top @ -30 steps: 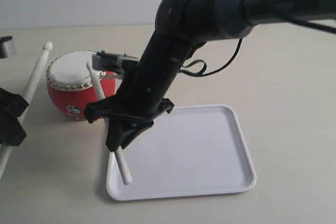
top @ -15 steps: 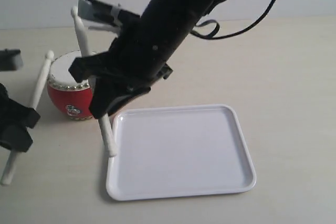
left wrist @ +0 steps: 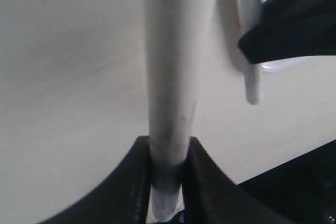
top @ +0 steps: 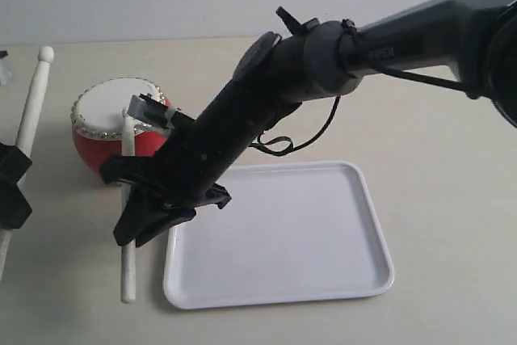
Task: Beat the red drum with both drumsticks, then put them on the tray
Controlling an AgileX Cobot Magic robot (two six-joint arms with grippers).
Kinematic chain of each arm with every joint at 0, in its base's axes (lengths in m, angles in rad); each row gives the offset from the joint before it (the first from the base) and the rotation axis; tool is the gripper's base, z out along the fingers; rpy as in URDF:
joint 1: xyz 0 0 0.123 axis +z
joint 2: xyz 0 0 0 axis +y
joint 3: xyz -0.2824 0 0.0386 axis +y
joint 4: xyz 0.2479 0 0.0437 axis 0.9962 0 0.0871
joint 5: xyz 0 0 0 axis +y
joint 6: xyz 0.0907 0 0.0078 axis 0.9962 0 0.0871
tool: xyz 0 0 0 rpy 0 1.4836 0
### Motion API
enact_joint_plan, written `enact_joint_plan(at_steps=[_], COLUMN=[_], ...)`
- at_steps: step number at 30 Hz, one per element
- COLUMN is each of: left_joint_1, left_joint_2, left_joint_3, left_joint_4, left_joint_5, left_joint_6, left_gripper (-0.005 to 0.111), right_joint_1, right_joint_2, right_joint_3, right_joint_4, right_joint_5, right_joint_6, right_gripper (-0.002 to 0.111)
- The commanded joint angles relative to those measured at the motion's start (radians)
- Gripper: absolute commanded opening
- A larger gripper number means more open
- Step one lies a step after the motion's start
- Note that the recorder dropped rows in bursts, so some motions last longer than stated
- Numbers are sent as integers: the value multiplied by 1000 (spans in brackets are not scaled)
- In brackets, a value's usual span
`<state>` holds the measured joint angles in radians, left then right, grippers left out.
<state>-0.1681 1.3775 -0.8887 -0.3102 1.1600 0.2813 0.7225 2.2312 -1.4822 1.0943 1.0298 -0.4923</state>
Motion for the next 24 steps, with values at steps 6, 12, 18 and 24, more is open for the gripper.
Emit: enact_joint_plan(at_steps=[6, 12, 18, 24], left_joint_1=[-4, -4, -4, -4], left_joint_2=[99, 392, 431, 258], left_joint_3=[-6, -6, -6, -6], left_joint_4=[8, -36, -72, -82], left_joint_5=[-146, -127, -78, -7], left_joint_6=[-3, 10, 27, 27], left_gripper=[0, 0, 0, 0], right_joint_1=[-3, -3, -3, -3], right_joint_2=[-235, -373, -287, -60], right_joint_3=[-2, -2, 2, 0], right_joint_4=[40, -115, -182, -120], right_joint_5=[93, 20, -36, -34], right_joint_6=[-71, -24, 8, 17], right_gripper=[0, 0, 0, 0])
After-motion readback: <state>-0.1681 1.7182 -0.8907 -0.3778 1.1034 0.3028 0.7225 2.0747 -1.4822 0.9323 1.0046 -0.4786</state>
